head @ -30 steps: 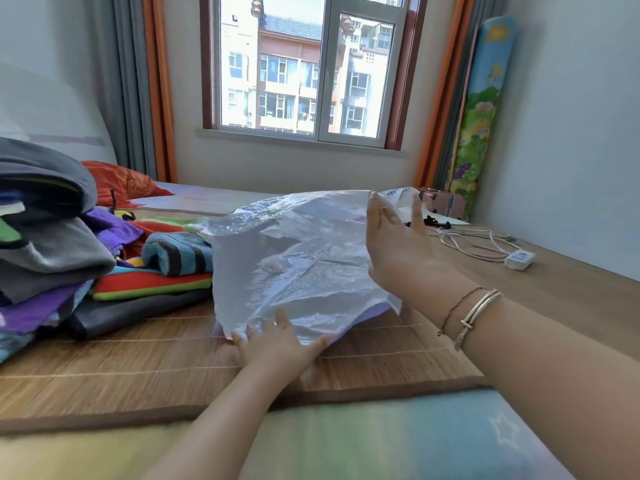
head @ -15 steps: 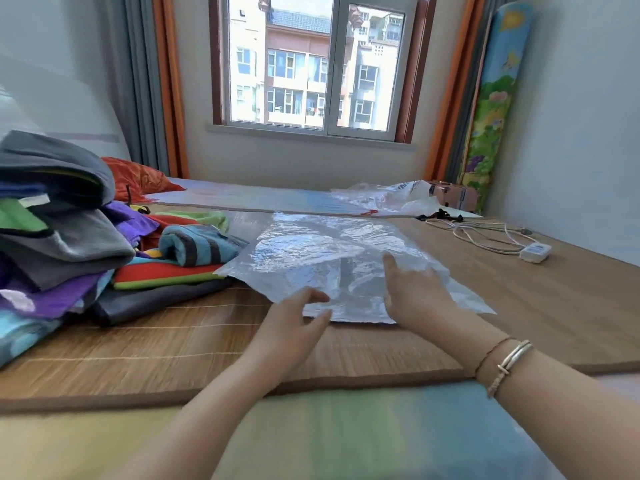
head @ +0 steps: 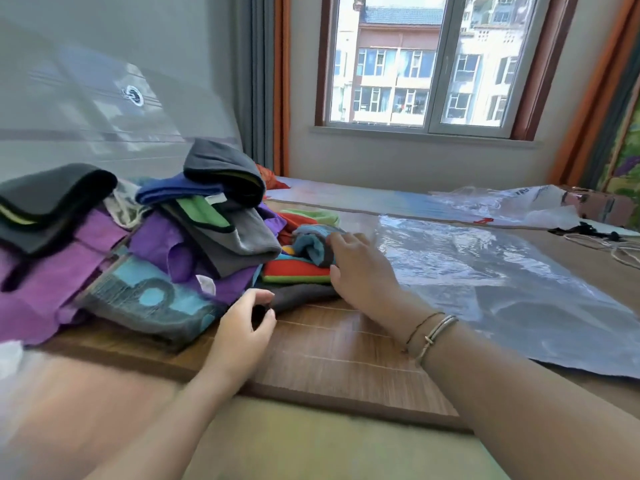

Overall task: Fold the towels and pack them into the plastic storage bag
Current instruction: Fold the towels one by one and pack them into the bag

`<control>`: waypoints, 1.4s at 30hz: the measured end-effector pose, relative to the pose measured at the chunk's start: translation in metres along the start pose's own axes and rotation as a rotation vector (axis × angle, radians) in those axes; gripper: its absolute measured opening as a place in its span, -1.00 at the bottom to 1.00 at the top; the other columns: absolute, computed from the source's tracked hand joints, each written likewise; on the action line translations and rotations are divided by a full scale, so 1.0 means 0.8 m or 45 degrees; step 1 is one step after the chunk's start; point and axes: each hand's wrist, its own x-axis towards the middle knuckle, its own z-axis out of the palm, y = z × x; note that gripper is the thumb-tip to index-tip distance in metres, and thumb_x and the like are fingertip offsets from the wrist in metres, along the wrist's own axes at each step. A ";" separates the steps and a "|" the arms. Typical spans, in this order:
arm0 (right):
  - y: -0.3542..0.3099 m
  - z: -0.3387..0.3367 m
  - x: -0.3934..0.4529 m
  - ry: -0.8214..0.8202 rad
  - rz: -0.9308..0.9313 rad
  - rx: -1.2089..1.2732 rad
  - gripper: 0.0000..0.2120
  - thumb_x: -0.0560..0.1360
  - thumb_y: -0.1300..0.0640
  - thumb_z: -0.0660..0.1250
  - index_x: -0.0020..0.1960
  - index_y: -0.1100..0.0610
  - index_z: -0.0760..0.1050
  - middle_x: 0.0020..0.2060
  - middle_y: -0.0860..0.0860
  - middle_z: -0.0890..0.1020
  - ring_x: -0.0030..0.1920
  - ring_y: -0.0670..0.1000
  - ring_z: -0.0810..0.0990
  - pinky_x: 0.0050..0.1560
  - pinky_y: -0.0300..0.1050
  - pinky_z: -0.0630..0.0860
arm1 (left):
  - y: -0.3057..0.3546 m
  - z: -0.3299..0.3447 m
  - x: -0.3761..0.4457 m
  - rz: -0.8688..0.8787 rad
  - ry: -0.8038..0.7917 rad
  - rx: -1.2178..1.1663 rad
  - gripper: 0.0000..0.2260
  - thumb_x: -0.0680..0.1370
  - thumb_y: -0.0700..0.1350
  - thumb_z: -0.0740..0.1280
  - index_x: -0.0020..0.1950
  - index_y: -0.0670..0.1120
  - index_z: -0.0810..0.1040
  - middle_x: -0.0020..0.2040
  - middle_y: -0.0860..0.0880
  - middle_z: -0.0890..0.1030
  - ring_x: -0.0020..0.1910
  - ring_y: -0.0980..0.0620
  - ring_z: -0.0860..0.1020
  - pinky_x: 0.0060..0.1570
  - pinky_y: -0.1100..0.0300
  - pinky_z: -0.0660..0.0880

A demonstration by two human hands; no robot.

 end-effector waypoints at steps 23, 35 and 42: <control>-0.001 -0.134 0.034 0.237 0.427 1.543 -0.87 0.53 0.11 0.22 -0.08 0.15 0.50 -0.18 0.03 0.55 -0.15 -0.02 0.54 -0.15 -0.01 0.59 | 0.131 -0.037 0.055 0.458 0.116 -0.165 -0.29 0.33 0.18 0.46 0.40 0.21 0.22 0.35 0.13 0.35 0.36 0.08 0.33 0.36 -0.04 0.34; 0.032 -0.223 -0.044 -0.138 0.313 1.284 -0.79 0.60 0.09 0.13 0.11 -0.10 0.51 -0.01 0.10 0.57 -0.09 0.03 0.57 -0.09 -0.01 0.57 | 0.262 -0.113 0.037 0.182 -0.901 -0.017 -0.62 0.32 0.09 0.56 0.09 0.08 0.60 -0.04 0.08 0.70 -0.04 0.08 0.67 0.02 0.09 0.60; 0.068 -0.221 -0.097 -0.976 0.243 1.208 -0.70 0.51 -0.20 0.23 0.12 -0.08 0.55 0.16 -0.02 0.62 0.15 0.07 0.62 0.17 0.16 0.55 | 0.254 -0.064 0.009 0.322 -0.832 0.074 -0.73 0.37 0.03 0.53 0.00 -0.03 0.65 -0.11 0.03 0.69 -0.10 0.04 0.65 -0.04 0.08 0.58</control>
